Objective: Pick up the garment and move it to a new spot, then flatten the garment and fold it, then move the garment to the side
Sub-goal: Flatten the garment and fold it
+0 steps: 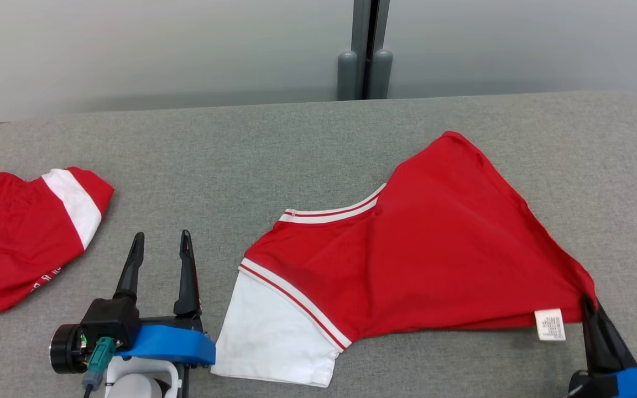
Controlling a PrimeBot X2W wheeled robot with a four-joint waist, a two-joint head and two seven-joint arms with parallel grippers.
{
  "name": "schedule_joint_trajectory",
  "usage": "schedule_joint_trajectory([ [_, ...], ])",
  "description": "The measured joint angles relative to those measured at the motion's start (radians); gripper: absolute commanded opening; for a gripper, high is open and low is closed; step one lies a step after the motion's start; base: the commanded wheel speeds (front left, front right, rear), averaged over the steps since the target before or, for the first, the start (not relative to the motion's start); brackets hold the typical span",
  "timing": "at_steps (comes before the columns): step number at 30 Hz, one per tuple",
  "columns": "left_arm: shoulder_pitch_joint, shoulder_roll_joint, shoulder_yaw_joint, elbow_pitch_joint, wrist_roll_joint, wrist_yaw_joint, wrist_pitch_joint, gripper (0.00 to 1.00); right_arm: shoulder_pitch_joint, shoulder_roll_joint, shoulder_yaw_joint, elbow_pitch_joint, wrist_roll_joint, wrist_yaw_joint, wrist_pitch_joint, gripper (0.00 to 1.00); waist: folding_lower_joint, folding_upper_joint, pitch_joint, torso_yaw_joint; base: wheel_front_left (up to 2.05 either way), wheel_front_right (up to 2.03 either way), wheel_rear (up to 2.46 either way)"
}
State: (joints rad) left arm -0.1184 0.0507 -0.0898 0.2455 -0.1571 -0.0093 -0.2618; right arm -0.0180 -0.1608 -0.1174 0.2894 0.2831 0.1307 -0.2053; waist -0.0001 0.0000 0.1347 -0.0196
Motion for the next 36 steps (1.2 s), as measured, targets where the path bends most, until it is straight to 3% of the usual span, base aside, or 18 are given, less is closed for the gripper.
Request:
schedule_joint_trajectory([
  [6,0.004,0.000,0.005,0.002,0.000,-0.002,0.000,1.00,0.164,0.068,-0.044,-0.136,-0.007,0.000,0.100,0.00,0.0000,0.0000,0.000,-0.011,0.00,0.00,0.00],
  [8,0.005,0.000,0.006,0.002,0.000,-0.002,0.000,1.00,0.173,0.075,-0.047,-0.160,-0.015,0.000,0.108,0.89,0.0000,0.0000,-0.001,-0.013,0.00,0.00,0.00],
  [9,0.005,0.000,0.006,0.005,0.000,-0.005,0.000,1.00,0.172,0.078,-0.048,-0.176,-0.020,0.000,0.107,1.00,0.0000,0.0000,-0.001,-0.014,0.00,0.00,0.00],
  [23,0.006,0.000,0.018,0.009,0.010,-0.018,0.000,1.00,0.062,0.092,-0.022,-0.336,-0.105,0.000,0.024,1.00,0.0000,0.0000,-0.020,0.008,0.00,0.00,0.00],
  [36,0.012,0.000,0.025,0.007,0.018,-0.018,0.000,1.00,0.004,0.108,0.029,-0.276,-0.159,0.000,-0.009,1.00,0.0001,0.0000,-0.020,0.027,0.00,0.00,0.00],
])
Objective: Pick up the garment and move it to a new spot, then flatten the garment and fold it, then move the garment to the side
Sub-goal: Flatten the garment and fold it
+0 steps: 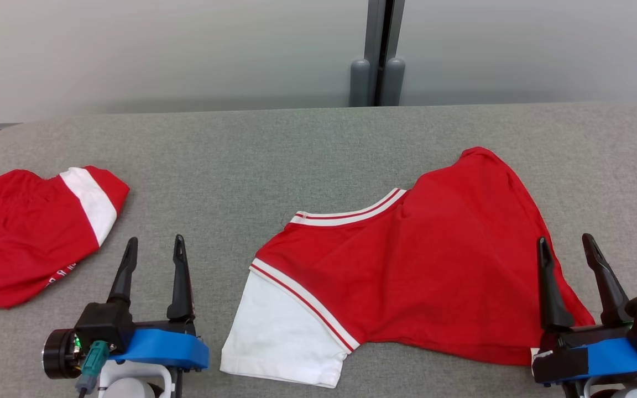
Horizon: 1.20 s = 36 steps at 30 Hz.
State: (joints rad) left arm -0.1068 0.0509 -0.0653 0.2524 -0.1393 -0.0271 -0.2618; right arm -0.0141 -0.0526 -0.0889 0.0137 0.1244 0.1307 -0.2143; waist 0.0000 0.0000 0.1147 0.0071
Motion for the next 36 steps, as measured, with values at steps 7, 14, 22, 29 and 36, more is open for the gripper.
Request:
schedule_joint_trajectory([
  [7,-0.055,0.011,-0.004,0.008,0.031,-0.023,0.000,1.00,-0.016,0.001,-0.008,0.021,0.001,0.000,0.000,1.00,0.0000,0.0000,0.021,-0.020,0.00,0.00,0.00],
  [14,-0.268,0.032,-0.095,0.090,0.059,-0.079,0.001,1.00,-0.044,0.002,-0.001,0.027,0.002,0.000,0.000,1.00,0.0001,0.0000,0.060,-0.065,0.00,0.00,0.00],
  [22,-0.444,0.044,-0.218,0.272,0.036,-0.097,0.070,1.00,-0.054,0.002,-0.012,0.039,0.009,0.000,-0.007,1.00,0.0001,0.0000,0.109,-0.122,0.00,0.00,0.00],
  [29,-0.485,0.068,-0.319,0.450,-0.017,-0.102,0.119,1.00,-0.066,0.002,-0.016,0.045,0.009,0.000,-0.008,1.00,0.0001,0.0000,0.141,-0.150,0.00,0.00,0.00],
  [36,-0.518,0.098,-0.398,0.590,-0.067,-0.102,0.137,1.00,-0.083,0.002,-0.022,0.050,0.009,0.000,-0.009,1.00,0.0001,0.0000,0.165,-0.169,0.00,0.00,0.00],
])
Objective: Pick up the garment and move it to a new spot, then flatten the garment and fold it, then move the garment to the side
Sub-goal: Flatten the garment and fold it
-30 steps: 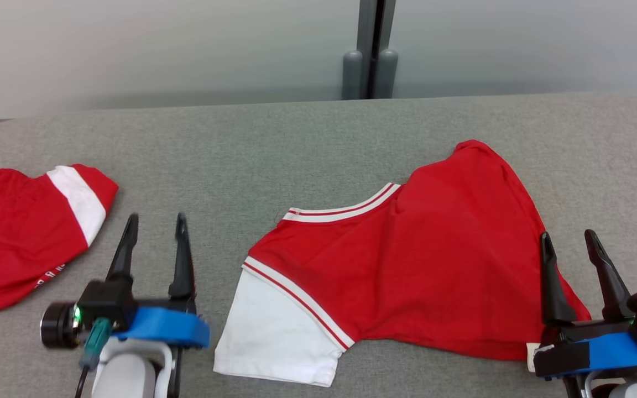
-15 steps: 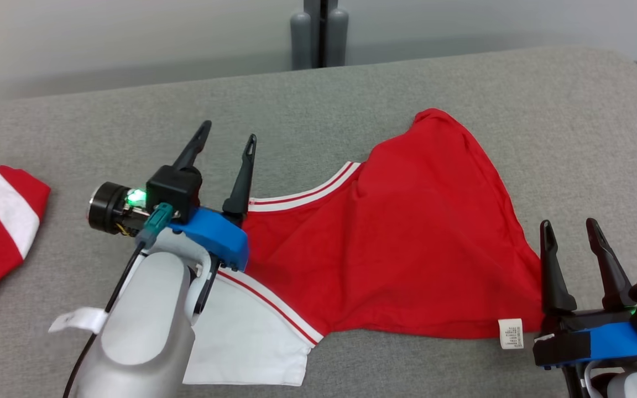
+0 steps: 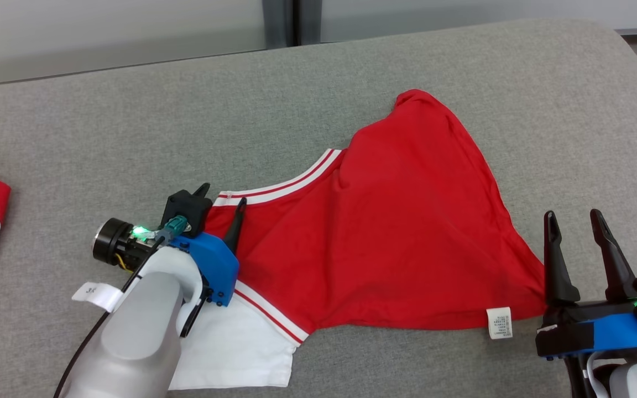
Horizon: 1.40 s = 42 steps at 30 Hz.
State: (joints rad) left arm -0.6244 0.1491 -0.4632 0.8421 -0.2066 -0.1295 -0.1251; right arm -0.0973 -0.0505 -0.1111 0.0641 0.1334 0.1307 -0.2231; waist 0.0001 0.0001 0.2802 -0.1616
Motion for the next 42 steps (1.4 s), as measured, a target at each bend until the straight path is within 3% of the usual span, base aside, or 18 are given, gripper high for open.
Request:
schedule_joint_trajectory([
  [6,-0.038,0.002,-0.043,0.106,-0.038,0.000,0.027,1.00,-0.002,0.000,-0.005,0.010,0.001,0.000,-0.002,1.00,-0.0001,0.0000,0.013,-0.015,0.00,0.00,0.00],
  [7,-0.045,0.000,-0.055,0.118,-0.046,0.000,0.030,0.46,-0.002,0.000,-0.007,0.010,0.001,0.000,-0.003,1.00,-0.0001,0.0000,0.015,-0.017,0.00,0.00,0.00],
  [8,-0.054,-0.001,-0.064,0.126,-0.057,0.000,0.032,0.00,-0.002,0.000,-0.008,0.011,0.002,0.000,-0.003,1.00,-0.0001,-0.0001,0.016,-0.017,0.00,0.00,0.00],
  [14,-0.107,0.016,-0.062,0.170,-0.100,0.002,-0.025,0.00,-0.002,0.000,-0.024,0.013,0.004,0.000,-0.003,1.00,-0.0001,-0.0001,0.024,-0.011,0.00,0.00,0.00],
  [22,-0.192,0.069,0.036,0.198,-0.149,0.087,-0.125,0.00,-0.019,-0.002,-0.036,0.022,0.002,0.000,-0.003,1.00,-0.0001,-0.0001,0.023,-0.004,0.00,0.00,0.00],
  [26,-0.191,0.072,0.057,0.209,-0.164,0.094,-0.133,0.00,-0.019,-0.004,-0.043,0.024,0.002,0.000,-0.007,1.00,-0.0001,-0.0001,0.022,-0.005,0.00,0.00,0.00],
  [28,-0.182,0.072,0.058,0.211,-0.164,0.098,-0.134,0.50,-0.019,-0.004,-0.043,0.028,0.000,0.000,-0.008,1.00,-0.0001,-0.0001,0.021,-0.004,0.00,0.00,0.00],
  [29,-0.176,0.072,0.058,0.207,-0.163,0.101,-0.135,1.00,-0.018,-0.004,-0.043,0.029,0.000,0.000,-0.009,1.00,-0.0001,-0.0001,0.020,-0.003,0.00,0.00,0.00],
  [42,0.116,0.057,0.211,-0.250,-0.106,0.169,-0.137,1.00,0.002,-0.003,-0.031,0.042,-0.002,0.000,-0.010,1.00,-0.0001,-0.0001,-0.067,0.054,0.00,0.00,0.00],
])
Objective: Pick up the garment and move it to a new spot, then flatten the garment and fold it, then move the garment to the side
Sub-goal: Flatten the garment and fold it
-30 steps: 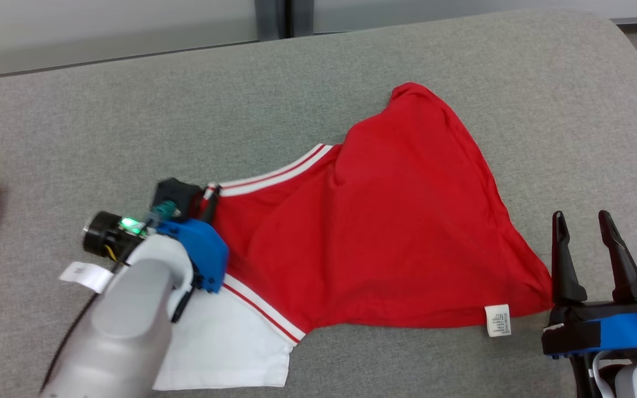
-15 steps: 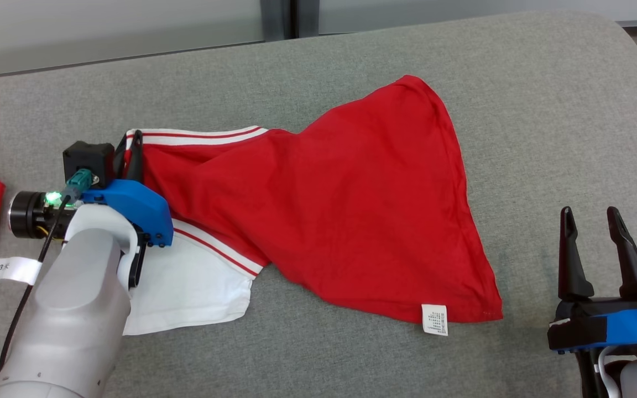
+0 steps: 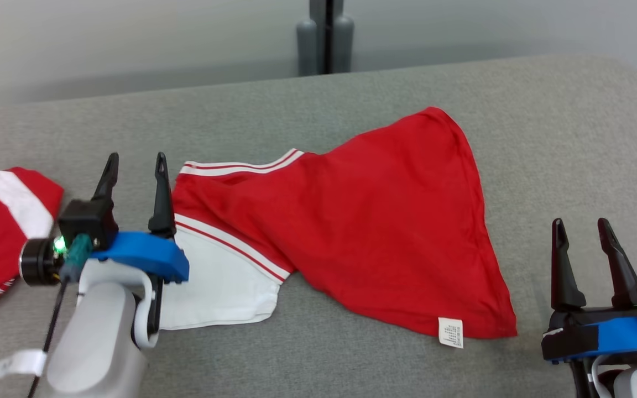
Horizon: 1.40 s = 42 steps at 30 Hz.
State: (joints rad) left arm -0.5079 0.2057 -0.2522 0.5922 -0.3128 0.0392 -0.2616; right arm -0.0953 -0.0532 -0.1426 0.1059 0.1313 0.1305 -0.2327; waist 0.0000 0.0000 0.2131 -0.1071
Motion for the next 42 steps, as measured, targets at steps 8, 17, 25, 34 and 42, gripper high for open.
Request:
schedule_joint_trajectory([
  [8,0.200,-0.035,0.085,-0.210,0.064,-0.005,0.000,1.00,0.020,0.001,0.030,0.000,-0.003,0.000,0.012,1.00,-0.0003,0.0000,-0.070,0.067,0.00,0.00,0.00],
  [17,0.364,-0.075,0.139,-0.325,0.114,-0.022,0.000,1.00,0.049,0.002,0.056,-0.016,-0.009,0.000,0.035,1.00,-0.0002,0.0000,-0.118,0.118,0.00,0.00,0.00],
  [25,0.431,-0.092,0.171,-0.355,0.138,-0.031,0.000,1.00,0.104,0.002,0.071,-0.045,-0.009,0.000,0.066,1.00,-0.0001,0.0000,-0.141,0.126,0.00,0.00,0.00],
  [34,0.442,-0.104,0.180,-0.339,0.156,-0.051,0.000,1.00,0.120,0.002,0.070,-0.048,-0.009,0.000,0.091,1.00,-0.0001,0.0000,-0.138,0.105,0.00,0.00,0.00],
  [42,0.415,-0.117,0.157,-0.250,0.157,-0.090,0.000,1.00,0.149,0.003,0.094,0.029,-0.013,0.000,0.098,1.00,0.0000,0.0000,-0.104,0.080,0.00,0.00,0.00],
])
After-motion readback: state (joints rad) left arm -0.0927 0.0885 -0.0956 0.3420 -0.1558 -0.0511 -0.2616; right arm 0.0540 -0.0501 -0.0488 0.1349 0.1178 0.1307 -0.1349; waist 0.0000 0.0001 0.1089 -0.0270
